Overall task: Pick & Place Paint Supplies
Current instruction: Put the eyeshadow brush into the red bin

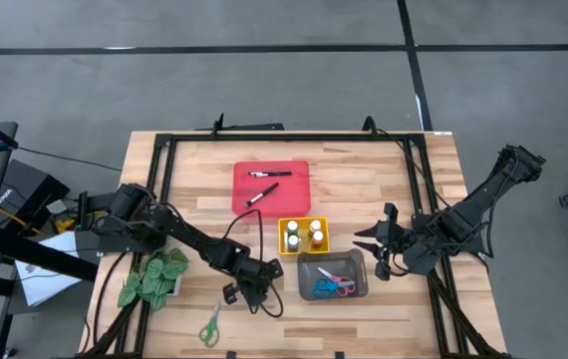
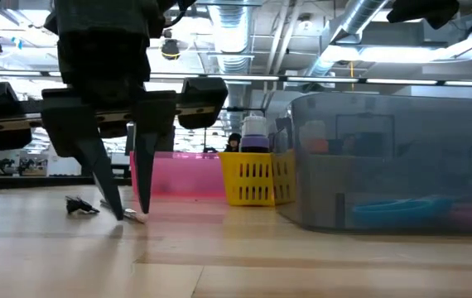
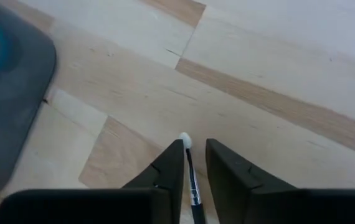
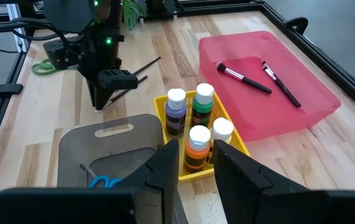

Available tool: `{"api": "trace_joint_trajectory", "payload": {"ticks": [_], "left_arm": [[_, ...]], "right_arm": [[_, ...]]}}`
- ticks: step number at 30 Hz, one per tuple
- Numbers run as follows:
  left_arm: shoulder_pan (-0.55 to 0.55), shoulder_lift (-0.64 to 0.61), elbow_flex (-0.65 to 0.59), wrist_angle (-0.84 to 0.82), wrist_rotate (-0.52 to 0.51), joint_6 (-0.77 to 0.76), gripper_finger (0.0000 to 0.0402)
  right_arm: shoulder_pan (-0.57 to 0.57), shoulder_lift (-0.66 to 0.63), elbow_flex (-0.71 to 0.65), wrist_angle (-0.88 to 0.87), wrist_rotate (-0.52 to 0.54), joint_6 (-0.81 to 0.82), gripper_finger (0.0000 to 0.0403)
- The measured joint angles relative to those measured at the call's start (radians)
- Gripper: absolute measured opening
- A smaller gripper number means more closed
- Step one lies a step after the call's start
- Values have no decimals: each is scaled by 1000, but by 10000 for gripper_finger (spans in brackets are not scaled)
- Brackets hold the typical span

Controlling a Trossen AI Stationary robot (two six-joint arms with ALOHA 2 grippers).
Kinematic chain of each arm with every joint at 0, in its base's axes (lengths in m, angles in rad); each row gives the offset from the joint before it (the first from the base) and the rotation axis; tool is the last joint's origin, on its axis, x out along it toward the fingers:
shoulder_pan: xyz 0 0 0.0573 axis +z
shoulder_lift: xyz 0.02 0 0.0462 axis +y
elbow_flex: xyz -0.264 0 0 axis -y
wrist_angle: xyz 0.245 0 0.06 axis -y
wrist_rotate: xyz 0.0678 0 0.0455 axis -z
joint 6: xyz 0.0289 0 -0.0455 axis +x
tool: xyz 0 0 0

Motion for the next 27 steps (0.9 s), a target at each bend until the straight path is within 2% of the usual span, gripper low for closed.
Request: {"api": "trace_joint_trajectory", "payload": {"ticks": [6,17,27], "left_arm": [[0,0,0,44,1,-50,49],[-1,-1,0,33,32,-53,63],[9,3,0,52,34,-65,58]], "right_arm": [[0,0,0,0,0,0,94],[0,0,0,-17,0,18,94],[0,0,0,-16,1,19,94]]}}
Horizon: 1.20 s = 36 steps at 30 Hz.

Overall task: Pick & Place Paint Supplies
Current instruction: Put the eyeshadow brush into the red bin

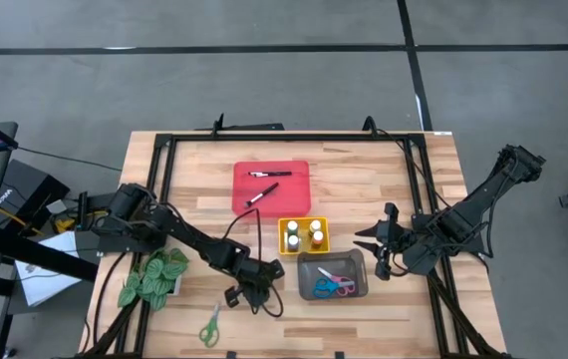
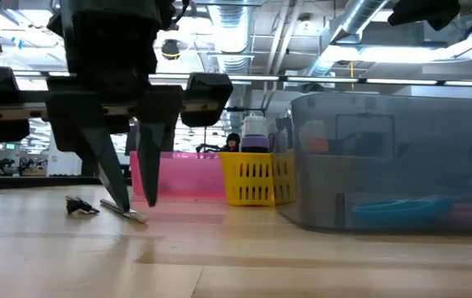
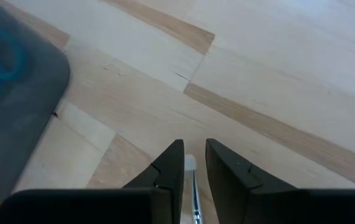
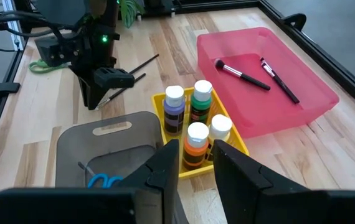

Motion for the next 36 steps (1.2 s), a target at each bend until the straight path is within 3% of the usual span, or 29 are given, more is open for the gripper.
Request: {"api": "trace_joint_trajectory", "payload": {"ticks": [18,36], "left_arm": [[68,58,2,25,113,-89,58],[78,60,1,-7,130,-142,58]], "right_arm": [[0,0,0,2,-21,0,94],[0,0,0,1,-23,0,94]]}}
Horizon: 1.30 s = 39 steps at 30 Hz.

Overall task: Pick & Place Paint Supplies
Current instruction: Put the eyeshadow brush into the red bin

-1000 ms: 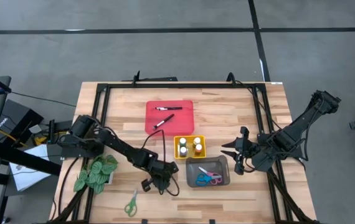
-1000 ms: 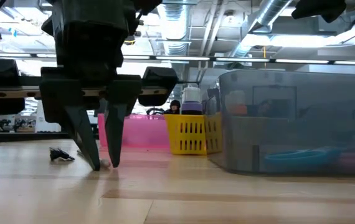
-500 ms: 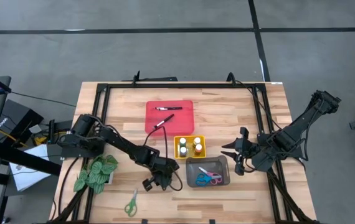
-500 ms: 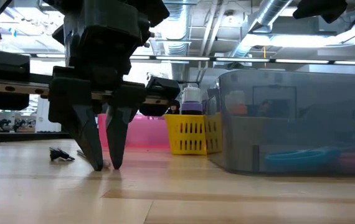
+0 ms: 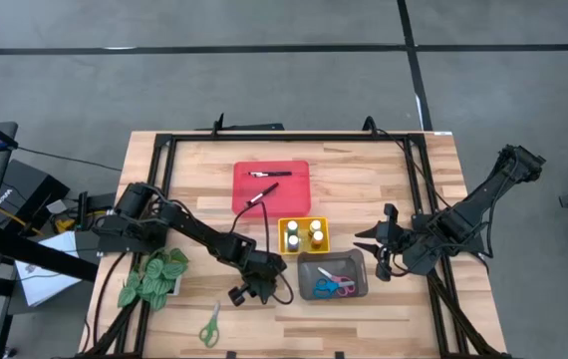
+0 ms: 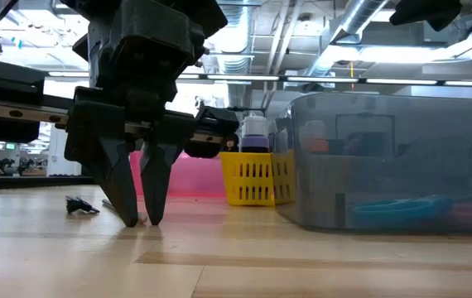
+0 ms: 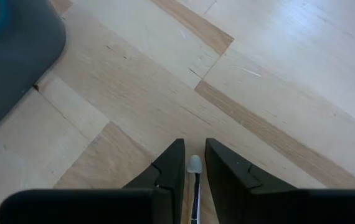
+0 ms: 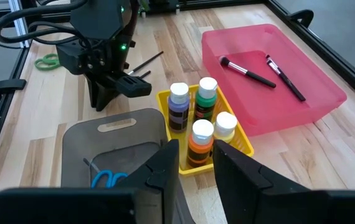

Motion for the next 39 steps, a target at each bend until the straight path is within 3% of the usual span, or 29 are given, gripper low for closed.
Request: {"api": "trace_joint_trajectory", "payload": {"ticks": [28,36,39], "left_arm": [[7,-1,-29,-2,16,-21,58],[19,-1,-30,-1,21,-22,7],[25,-1,-30,0,27,-25,7]], "right_arm": [[0,0,0,1,-1,0,94],[0,0,0,2,-1,0,94],[0,0,0,2,-1,0,94]]}}
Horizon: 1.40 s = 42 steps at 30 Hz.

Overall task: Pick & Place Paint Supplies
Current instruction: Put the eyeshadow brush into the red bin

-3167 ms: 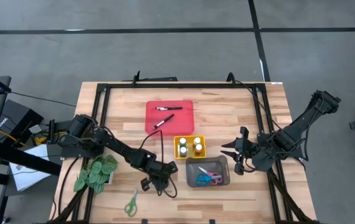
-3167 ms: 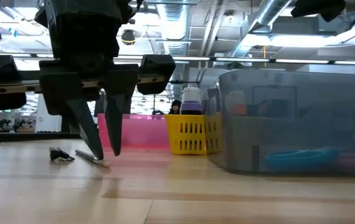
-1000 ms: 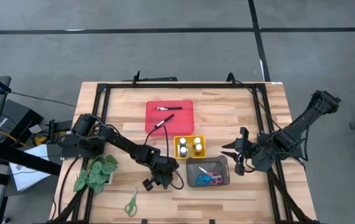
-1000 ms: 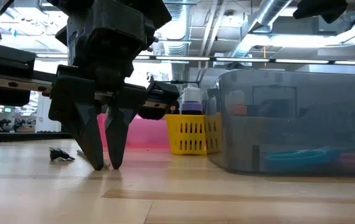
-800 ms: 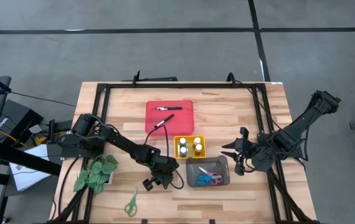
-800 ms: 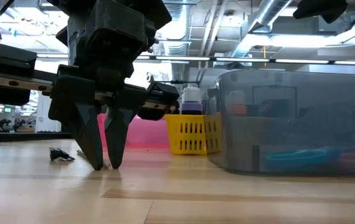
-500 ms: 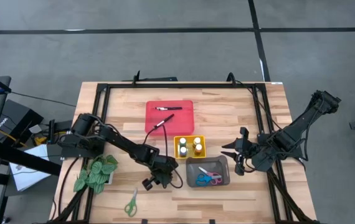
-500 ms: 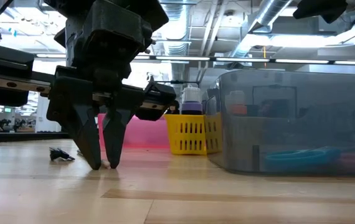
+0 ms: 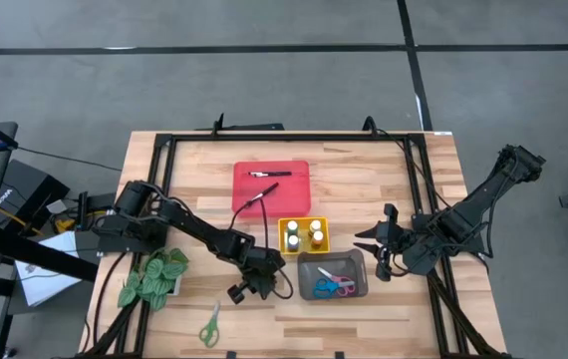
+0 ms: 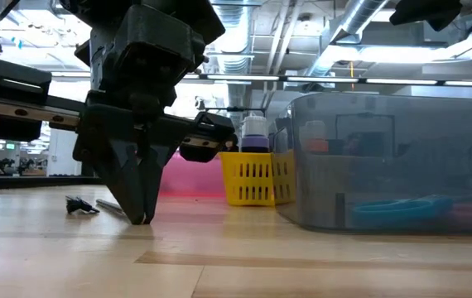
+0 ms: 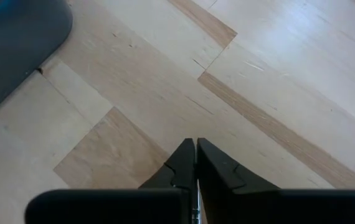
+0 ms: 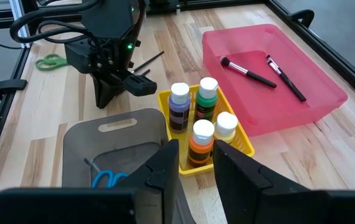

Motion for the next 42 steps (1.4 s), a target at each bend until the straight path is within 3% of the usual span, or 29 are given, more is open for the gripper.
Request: {"api": "trace_joint_trajectory", "payload": {"ticks": [9,22,35,42], "left_arm": [[1,-46,-7,0,-7,0,2],[26,-193,-4,-56,-21,-118,1],[176,-450,-2,-23,-237,-225,1],[276,-492,-2,68,-335,-265,1]], "right_arm": [[0,0,0,0,0,0,94],[0,0,0,0,0,0,94],[0,0,0,-1,0,0,94],[0,0,0,-3,0,0,94]]}}
